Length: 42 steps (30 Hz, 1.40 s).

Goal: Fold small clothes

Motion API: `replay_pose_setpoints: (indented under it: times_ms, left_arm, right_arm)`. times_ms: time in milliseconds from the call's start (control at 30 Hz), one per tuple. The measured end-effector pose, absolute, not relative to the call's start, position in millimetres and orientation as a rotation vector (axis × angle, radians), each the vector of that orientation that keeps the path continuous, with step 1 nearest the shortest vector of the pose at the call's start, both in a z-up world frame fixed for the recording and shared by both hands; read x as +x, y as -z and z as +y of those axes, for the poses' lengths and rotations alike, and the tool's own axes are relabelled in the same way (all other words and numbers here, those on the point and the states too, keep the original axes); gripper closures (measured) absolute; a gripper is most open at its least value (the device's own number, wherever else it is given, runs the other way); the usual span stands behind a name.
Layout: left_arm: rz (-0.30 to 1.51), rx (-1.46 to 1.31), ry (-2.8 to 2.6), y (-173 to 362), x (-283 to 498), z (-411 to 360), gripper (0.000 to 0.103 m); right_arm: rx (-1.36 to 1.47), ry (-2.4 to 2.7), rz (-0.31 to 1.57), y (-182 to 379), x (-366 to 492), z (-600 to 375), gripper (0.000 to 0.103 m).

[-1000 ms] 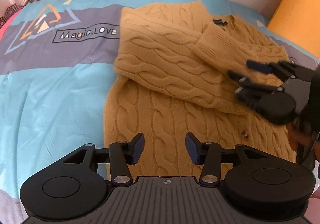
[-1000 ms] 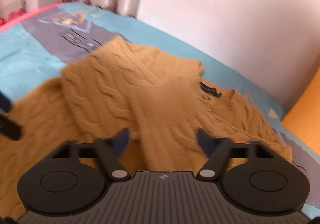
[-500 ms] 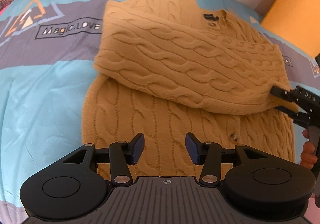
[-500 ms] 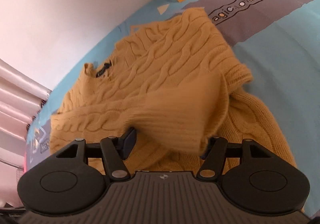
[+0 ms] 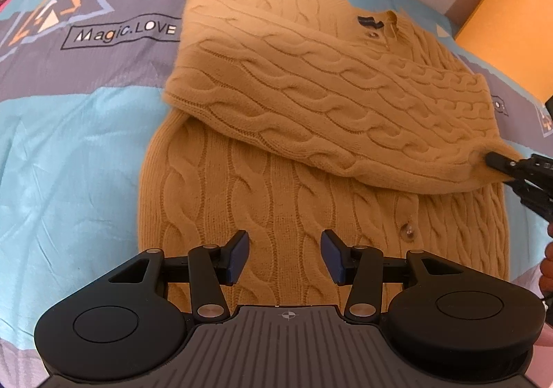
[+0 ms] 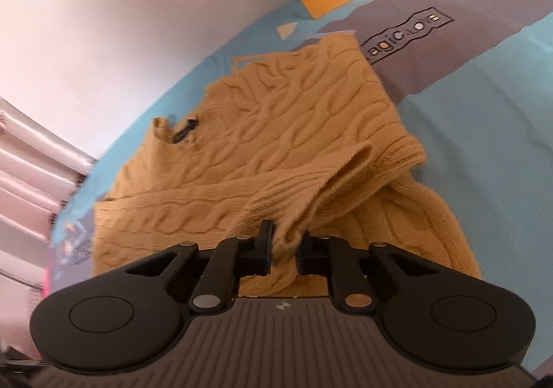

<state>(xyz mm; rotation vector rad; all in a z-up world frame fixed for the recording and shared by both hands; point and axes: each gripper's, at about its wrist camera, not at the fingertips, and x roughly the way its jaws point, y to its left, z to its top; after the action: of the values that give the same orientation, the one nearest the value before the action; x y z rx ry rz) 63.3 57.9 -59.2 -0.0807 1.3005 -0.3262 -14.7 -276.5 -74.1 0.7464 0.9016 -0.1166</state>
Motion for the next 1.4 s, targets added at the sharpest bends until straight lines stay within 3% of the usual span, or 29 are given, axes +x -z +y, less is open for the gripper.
replay_pose_setpoints:
  times_ms: [67,100,133,200,267,300,333,367,533,700,800,900,967,1067,1133,1300,1400]
  left_arm:
    - [1.299,-0.091,0.325,59,63,60,0.000]
    - [1.300,-0.093,0.324,59,62,60,0.000]
    - [1.302,-0.094,0.322,60,62,61,0.000]
    - [1.307,-0.092,0.318,61,62,61,0.000]
    - [1.312,-0.092,0.313,63,63,62,0.000]
    - [1.313,-0.093,0.312,63,63,62,0.000]
    - [1.310,-0.095,0.314,63,64,62,0.000]
    - [1.307,-0.096,0.315,62,64,62,0.000]
    - [1.308,-0.096,0.310,64,66,60,0.000]
    - [1.302,-0.089,0.307,63,65,58,0.000]
    - [1.305,-0.068,0.297,65,62,57,0.000]
    - [1.305,-0.035,0.272,67,61,57,0.000]
    - [1.302,0.006,0.240,67,60,57,0.000]
    - [1.307,0.083,0.189,70,60,56,0.000]
    - [1.312,0.119,0.157,71,61,56,0.000]
    - [1.311,0.151,0.116,72,62,57,0.000]
    - [1.298,0.216,0.083,71,61,53,0.000]
  right_arm:
    - [0.797,0.126,0.896,73,-20,-284,0.047]
    - [0.836,0.135,0.889,74,-23,-289,0.023]
    - [0.869,0.145,0.880,75,-24,-293,0.019]
    - [0.910,0.153,0.897,81,-19,-299,0.022]
    - [0.897,0.180,0.963,89,-7,-300,0.038]
    - [0.870,0.199,1.005,93,0,-298,0.073]
    - [0.844,0.216,1.050,95,5,-295,0.092]
    - [0.809,0.227,1.081,93,7,-290,0.093]
    - [0.482,0.075,1.034,50,13,-252,0.093]
    - [0.300,-0.096,0.707,-18,13,-248,0.093]
    - [0.230,-0.067,0.606,-23,9,-258,0.092]
    - [0.231,0.121,0.866,27,30,-278,0.075]
    - [0.247,0.208,0.997,55,28,-288,0.075]
    - [0.293,0.228,1.026,71,10,-295,0.063]
    - [0.299,0.238,1.043,73,2,-294,0.046]
    - [0.284,0.242,1.057,70,-10,-287,0.029]
    - [0.289,0.241,1.070,68,-10,-283,0.026]
